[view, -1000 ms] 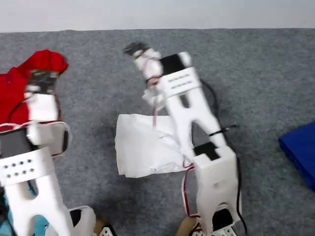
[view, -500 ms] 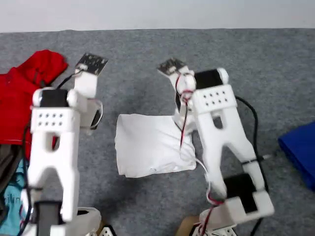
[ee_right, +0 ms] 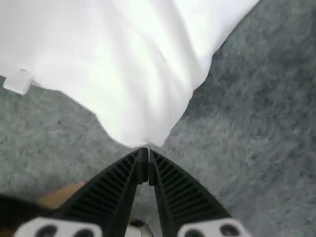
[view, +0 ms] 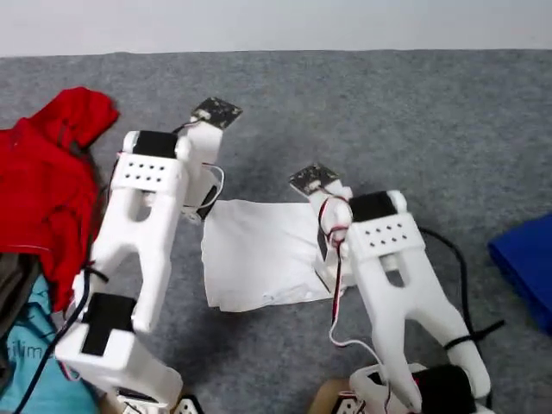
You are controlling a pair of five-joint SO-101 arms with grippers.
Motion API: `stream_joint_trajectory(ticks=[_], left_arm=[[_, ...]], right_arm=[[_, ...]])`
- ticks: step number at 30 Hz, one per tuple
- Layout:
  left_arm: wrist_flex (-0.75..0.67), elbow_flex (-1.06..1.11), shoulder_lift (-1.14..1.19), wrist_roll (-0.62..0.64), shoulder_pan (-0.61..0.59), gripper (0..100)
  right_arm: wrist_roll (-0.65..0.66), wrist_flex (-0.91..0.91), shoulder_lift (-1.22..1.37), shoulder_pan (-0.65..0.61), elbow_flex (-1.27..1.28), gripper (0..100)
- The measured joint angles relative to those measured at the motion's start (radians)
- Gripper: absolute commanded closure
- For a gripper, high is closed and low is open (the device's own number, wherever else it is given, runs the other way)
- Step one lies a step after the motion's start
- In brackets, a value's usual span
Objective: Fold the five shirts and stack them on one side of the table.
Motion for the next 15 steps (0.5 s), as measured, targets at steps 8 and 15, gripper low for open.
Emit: stream_joint_trajectory(ticks=[8,15], left_arm=[[-0.061,0.0,0.101,-0.02,0.006,100],[-0.069,-0.008,0.112,-0.032,0.006,100]], right_arm=[[0.0,-0.101,-0.009,0.0,0.023,99.0],[0.0,-0.04,-0.017,0.0,-0.015,99.0]])
